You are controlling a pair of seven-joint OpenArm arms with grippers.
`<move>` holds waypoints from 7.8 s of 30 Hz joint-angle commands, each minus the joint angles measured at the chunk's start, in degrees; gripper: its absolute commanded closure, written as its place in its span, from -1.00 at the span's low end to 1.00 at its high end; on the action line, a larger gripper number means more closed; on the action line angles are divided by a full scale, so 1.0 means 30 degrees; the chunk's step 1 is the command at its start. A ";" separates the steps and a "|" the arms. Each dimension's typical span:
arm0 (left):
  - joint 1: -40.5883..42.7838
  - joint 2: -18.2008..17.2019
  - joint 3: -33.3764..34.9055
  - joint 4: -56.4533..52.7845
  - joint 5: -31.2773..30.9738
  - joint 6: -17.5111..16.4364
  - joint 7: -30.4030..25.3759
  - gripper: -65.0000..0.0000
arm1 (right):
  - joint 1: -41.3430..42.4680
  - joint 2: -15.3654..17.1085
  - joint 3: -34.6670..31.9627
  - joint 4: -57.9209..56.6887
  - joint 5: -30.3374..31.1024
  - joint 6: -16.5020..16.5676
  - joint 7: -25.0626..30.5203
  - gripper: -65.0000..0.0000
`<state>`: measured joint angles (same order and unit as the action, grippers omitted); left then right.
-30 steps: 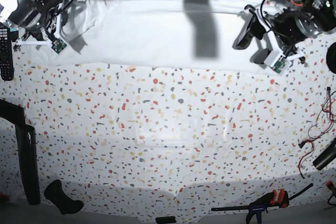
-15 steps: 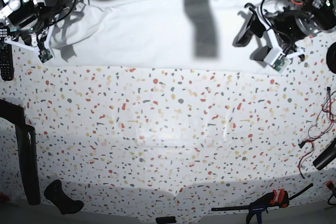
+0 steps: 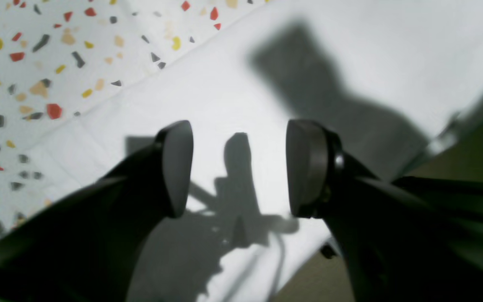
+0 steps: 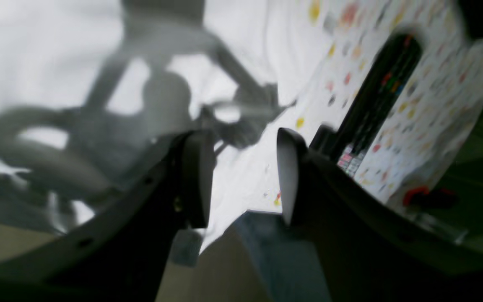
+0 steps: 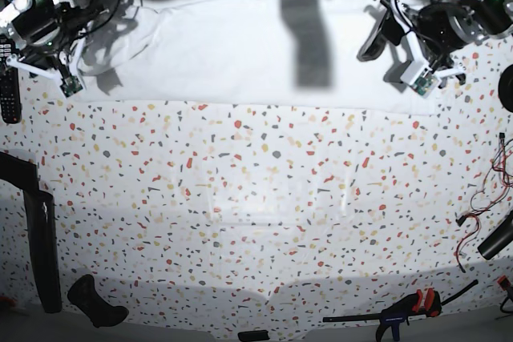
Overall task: Fold the T-shirt properly
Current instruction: 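Raise both grippers away from the folded shirt, then move the right gripper onto the shirt band's end and grasp it, then lower the left gripper onto the band's other end and grasp it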
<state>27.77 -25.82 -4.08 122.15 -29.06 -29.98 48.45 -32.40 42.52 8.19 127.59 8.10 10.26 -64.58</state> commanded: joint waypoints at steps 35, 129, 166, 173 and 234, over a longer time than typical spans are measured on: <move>-0.2047 -0.0175 -0.0124 -0.5523 0.0393 -0.0729 -0.2186 -0.05 | -0.2535 -0.2339 0.0160 0.1486 0.0015 0.0095 0.2798 0.22; -1.1912 -0.2127 -0.0131 -1.4200 0.1144 0.2106 -0.0466 -0.32 | 1.3799 -0.8612 -0.3359 -0.7584 0.1035 0.4481 0.3432 0.23; -1.2437 -0.3089 -0.0131 -2.2724 -1.2968 -0.3133 0.3570 -0.37 | 0.3439 -0.8561 -0.2586 -0.1035 0.1807 0.6164 0.3155 0.23; -1.2437 -0.3140 -0.0131 -2.2724 -1.2961 -0.3169 0.3570 -0.33 | 0.3439 -0.8568 -0.2586 -0.0517 0.1807 0.6164 0.3031 0.23; -1.4280 0.9872 -0.0109 -1.3595 -0.3322 0.0000 0.5960 1.00 | 0.4080 -0.8561 -0.2586 0.2470 0.8007 0.9913 0.2149 0.23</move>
<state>-13.54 3.49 -4.47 80.36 -37.28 -29.74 67.35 -20.32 16.67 0.34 134.13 31.48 39.75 -59.46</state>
